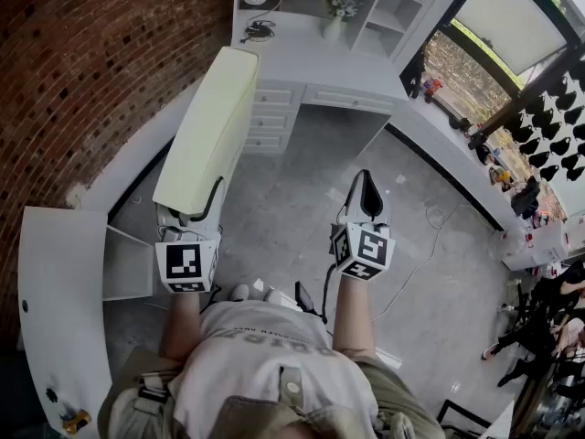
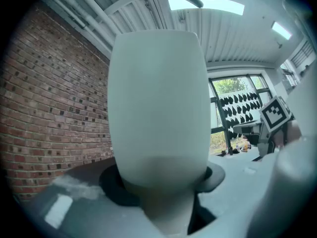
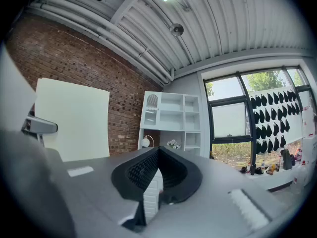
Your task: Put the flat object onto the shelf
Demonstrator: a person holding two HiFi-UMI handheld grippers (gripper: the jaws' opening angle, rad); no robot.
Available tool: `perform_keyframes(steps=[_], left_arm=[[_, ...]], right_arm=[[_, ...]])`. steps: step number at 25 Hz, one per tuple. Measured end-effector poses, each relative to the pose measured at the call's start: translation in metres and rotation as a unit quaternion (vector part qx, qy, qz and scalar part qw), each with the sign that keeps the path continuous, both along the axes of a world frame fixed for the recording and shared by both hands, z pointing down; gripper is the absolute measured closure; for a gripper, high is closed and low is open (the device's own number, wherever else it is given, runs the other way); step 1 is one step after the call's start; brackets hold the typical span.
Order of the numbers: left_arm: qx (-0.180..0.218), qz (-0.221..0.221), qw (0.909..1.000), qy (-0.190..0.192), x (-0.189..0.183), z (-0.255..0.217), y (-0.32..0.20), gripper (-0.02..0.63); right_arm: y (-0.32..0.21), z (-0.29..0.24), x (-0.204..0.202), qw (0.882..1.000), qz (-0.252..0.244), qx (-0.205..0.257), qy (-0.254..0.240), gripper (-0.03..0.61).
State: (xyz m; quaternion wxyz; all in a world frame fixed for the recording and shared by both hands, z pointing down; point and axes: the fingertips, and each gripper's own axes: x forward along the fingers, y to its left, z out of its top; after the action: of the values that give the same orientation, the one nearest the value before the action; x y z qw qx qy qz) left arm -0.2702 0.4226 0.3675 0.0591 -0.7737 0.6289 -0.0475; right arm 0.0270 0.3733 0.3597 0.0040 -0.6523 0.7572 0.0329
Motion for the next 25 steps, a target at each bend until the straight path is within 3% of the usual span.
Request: perform_keyframes(steps=[17, 20, 23, 25], left_arm=[[0.015, 0.006, 0.9995, 0.028, 0.021, -0.008, -0.002, 0.353], [0.016, 0.019, 0.9984, 0.051, 0.029, -0.011, -0.009, 0.353], [0.016, 0.04, 0.9922, 0.117, 0.041, -0.017, -0.018, 0.351], [0.012, 0.054, 0.981, 0.186, 0.049, -0.017, -0.025, 0.351]], right_arm=[[0.003, -0.005, 0.018, 1.0, 0.005, 0.007, -0.004, 0.577], [0.001, -0.003, 0.031, 0.997, -0.004, 0.01, -0.082, 0.577], [-0.003, 0.01, 0.049, 0.979, -0.018, -0.006, -0.201, 0.567], [-0.004, 0.025, 0.057, 0.956, -0.04, -0.023, -0.288, 0.432]])
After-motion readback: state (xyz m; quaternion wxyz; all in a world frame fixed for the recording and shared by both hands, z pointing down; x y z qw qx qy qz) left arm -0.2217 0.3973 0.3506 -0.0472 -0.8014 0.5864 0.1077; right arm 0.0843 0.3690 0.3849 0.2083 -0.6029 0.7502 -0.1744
